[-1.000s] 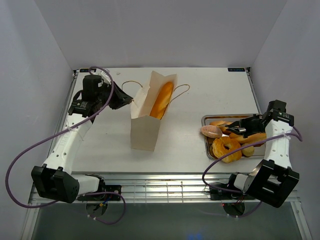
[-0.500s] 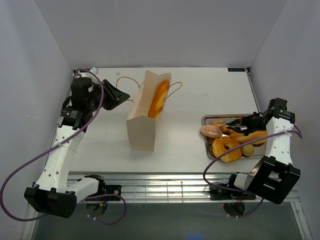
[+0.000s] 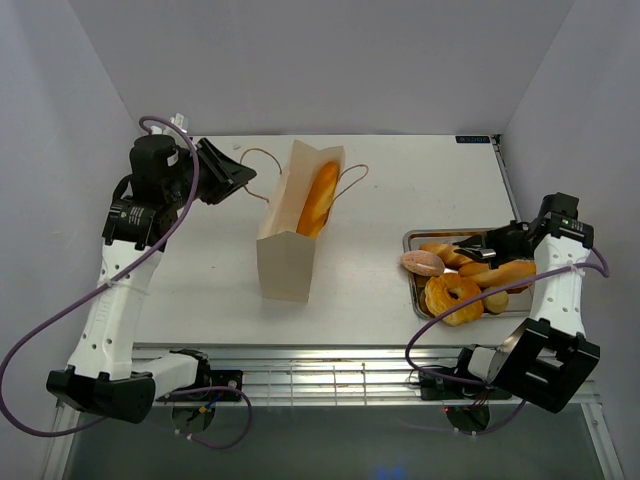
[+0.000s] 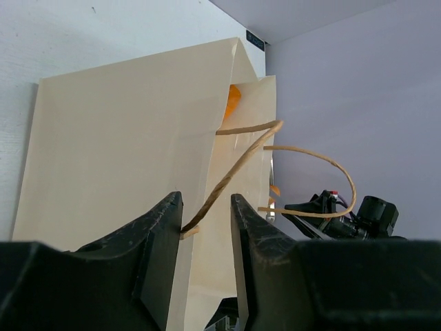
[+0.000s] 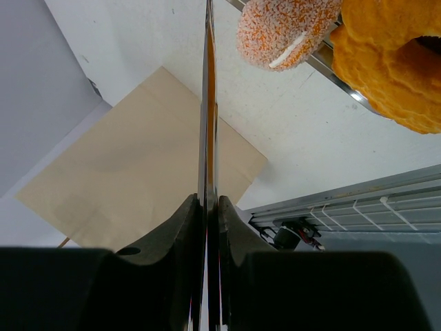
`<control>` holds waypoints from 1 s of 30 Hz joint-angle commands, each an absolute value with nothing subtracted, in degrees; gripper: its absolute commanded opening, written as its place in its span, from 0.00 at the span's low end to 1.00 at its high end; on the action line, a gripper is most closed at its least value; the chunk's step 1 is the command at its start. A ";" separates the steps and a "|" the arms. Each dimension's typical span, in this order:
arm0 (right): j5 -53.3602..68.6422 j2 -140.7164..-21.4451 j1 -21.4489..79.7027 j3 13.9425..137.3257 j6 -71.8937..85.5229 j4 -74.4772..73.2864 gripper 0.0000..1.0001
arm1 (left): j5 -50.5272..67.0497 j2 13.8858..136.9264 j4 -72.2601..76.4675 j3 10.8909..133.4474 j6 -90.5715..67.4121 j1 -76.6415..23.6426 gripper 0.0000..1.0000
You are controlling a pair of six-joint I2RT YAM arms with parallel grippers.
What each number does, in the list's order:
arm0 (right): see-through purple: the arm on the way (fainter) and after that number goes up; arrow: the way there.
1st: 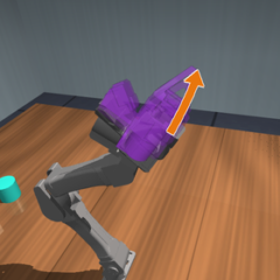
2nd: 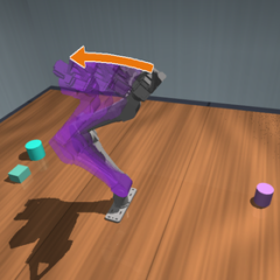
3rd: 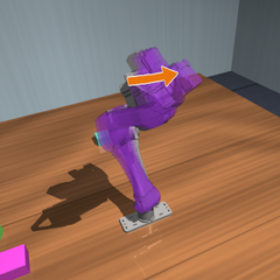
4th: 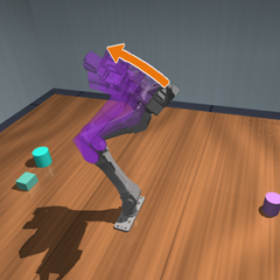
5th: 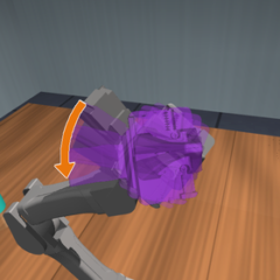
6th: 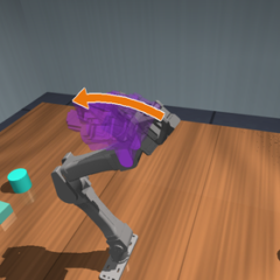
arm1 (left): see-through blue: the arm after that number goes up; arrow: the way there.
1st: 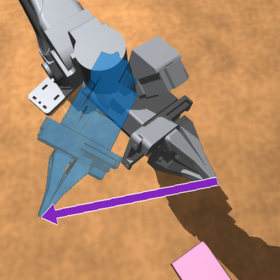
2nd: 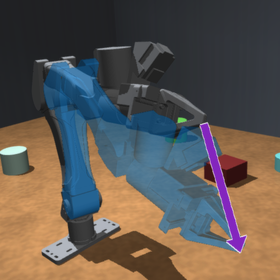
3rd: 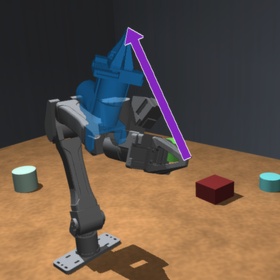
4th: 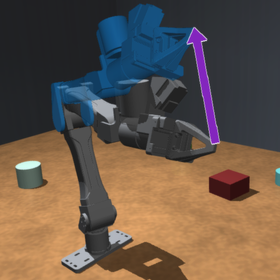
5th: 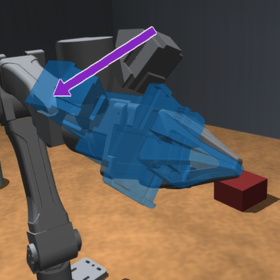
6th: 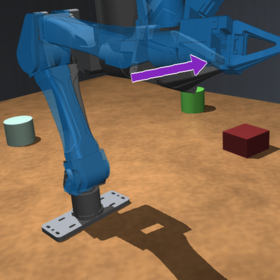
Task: Place the fake bread into the paper bag
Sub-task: Pick up the fake bread from the plate.
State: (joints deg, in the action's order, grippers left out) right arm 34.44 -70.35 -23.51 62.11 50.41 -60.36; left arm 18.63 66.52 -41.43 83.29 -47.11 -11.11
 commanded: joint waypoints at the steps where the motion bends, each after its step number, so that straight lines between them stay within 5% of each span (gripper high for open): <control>1: 34.54 -67.86 -23.73 62.84 51.59 -61.52 0.20 | 17.05 68.37 -44.03 86.92 -45.70 -11.25 0.45; 5: 34.37 -67.06 -23.73 62.40 52.21 -61.44 0.20 | 17.05 70.13 -44.12 87.36 -45.62 -11.25 0.44; 13: 30.50 -67.68 -23.82 64.07 50.71 -67.23 0.20 | 17.05 70.66 -44.56 88.59 -45.44 -11.25 0.01; 22: 28.56 -66.71 -26.28 63.10 52.03 -67.15 0.18 | 17.84 70.23 -45.61 88.51 -45.18 -11.25 0.00; 30: 28.92 -65.74 -27.33 62.40 51.86 -67.06 0.29 | 18.37 70.31 -46.14 88.51 -45.00 -11.25 0.00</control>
